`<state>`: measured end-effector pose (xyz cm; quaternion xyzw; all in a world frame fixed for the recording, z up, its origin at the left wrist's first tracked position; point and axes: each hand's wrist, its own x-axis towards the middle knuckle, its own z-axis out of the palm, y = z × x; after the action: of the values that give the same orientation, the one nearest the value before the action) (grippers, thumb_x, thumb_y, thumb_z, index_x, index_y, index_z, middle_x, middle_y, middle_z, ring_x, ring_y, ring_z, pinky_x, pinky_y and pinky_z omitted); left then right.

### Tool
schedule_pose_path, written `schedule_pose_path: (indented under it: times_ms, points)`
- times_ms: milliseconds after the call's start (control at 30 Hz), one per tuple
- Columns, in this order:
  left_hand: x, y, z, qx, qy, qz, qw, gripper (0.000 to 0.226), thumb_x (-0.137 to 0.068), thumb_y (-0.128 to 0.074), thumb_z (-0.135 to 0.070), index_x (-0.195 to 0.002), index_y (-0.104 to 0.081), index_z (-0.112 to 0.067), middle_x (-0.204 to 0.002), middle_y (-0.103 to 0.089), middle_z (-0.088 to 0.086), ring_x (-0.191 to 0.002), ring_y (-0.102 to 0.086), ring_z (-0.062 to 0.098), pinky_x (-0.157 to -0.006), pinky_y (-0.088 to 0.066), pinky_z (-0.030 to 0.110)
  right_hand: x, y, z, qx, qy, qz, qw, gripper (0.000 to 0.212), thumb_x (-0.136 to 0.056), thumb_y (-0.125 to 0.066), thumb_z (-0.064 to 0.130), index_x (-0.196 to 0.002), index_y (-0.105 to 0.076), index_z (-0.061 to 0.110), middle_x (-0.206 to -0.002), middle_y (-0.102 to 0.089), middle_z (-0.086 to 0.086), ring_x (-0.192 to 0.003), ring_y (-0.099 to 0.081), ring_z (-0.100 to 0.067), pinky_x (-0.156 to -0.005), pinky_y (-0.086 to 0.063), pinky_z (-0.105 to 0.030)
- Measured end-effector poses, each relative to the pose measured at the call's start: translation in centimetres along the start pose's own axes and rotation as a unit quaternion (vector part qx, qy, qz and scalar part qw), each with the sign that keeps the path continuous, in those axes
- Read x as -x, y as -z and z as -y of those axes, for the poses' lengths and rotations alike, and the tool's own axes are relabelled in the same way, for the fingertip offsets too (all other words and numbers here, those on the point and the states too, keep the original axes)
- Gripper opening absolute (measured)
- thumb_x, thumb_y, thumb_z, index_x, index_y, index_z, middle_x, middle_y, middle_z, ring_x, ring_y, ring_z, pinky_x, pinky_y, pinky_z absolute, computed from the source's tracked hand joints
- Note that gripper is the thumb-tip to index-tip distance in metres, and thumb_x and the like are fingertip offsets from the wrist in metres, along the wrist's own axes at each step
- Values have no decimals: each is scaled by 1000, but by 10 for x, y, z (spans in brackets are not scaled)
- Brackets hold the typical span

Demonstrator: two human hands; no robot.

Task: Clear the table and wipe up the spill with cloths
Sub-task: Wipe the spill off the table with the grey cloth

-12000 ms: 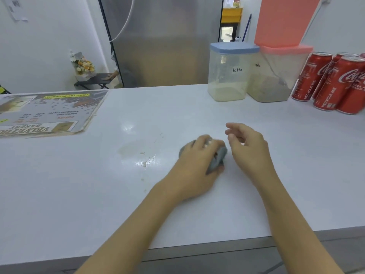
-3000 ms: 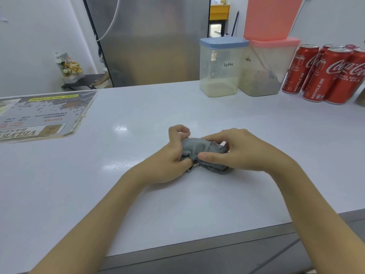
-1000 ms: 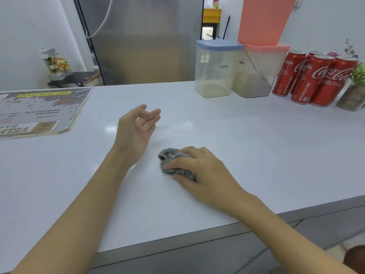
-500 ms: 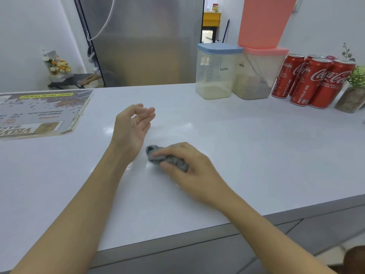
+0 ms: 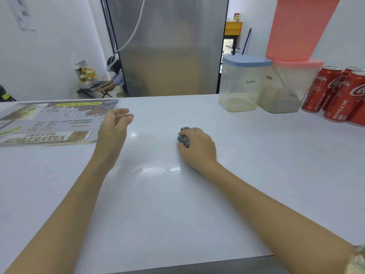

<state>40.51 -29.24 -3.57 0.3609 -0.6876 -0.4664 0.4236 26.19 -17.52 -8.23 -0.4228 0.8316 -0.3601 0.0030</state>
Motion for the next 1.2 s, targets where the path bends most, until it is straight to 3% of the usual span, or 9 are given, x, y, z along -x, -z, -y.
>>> schedule_pose_path:
  times_ms: [100,233,367,500,600,733,933,1067,1200]
  points:
    - [-2,2,10,-3,6,-40,999,22,-92,-51,-25,-114,-53,-23,-122,-57,-4,-110,-48,9,-85,-36,21,11,-15,25,-9,101,67,993,25,-89,-56,24,-112,-63,27,-128,-54,12,-111,-51,-19,-80,-30,-19]
    - [-1,-6,21,-27,12,2,1000,19,-92,-51,-25,-111,-53,-24,-116,-59,-5,-101,-50,6,-80,-34,20,47,12,13,-46,192,141,970,24,-87,-61,26,-109,-63,35,-115,-56,15,-103,-52,-14,-85,-39,-23]
    - [5,-15,20,-68,-13,55,996,17,-95,-50,-25,-111,-54,-26,-111,-60,-9,-103,-52,6,-78,-35,15,39,37,-34,1,93,34,995,24,-88,-60,27,-111,-63,34,-120,-56,13,-107,-53,-15,-86,-38,-19]
    - [11,-22,17,-97,-45,81,991,20,-96,-47,-25,-115,-53,-24,-114,-60,-10,-108,-52,4,-78,-34,11,-7,26,-34,47,-11,-4,999,26,-92,-53,28,-116,-62,29,-129,-54,6,-113,-52,-20,-87,-38,-24]
    - [10,-22,15,-89,-56,57,993,21,-97,-46,-26,-116,-54,-22,-116,-61,-8,-108,-52,5,-84,-34,18,-16,-2,-4,38,30,0,999,26,-90,-54,24,-114,-63,26,-132,-53,9,-113,-53,-22,-86,-37,-23]
    - [9,-19,13,-95,-83,30,992,20,-96,-47,-23,-113,-55,-19,-114,-63,-3,-107,-54,7,-86,-35,18,16,-27,39,-4,147,76,986,27,-86,-57,21,-111,-64,28,-125,-58,10,-105,-55,-21,-84,-41,-26]
    - [22,-15,10,-99,-64,55,992,20,-97,-44,-26,-112,-55,-22,-115,-62,-6,-105,-51,5,-87,-33,19,94,14,38,-63,235,177,954,25,-86,-63,24,-109,-64,33,-115,-58,13,-102,-53,-11,-87,-44,-28]
    - [38,-16,8,-90,-57,82,991,20,-97,-43,-26,-111,-57,-21,-114,-62,-8,-106,-52,5,-85,-35,17,135,56,3,-54,188,165,967,28,-86,-62,26,-109,-61,41,-119,-54,24,-111,-49,1,-94,-41,-21]
    - [55,-21,6,-87,-59,112,988,19,-97,-43,-25,-110,-57,-21,-114,-60,-11,-108,-51,2,-76,-33,6,125,88,-39,-14,94,79,992,28,-85,-65,26,-105,-63,44,-114,-56,24,-106,-54,0,-91,-42,-23]
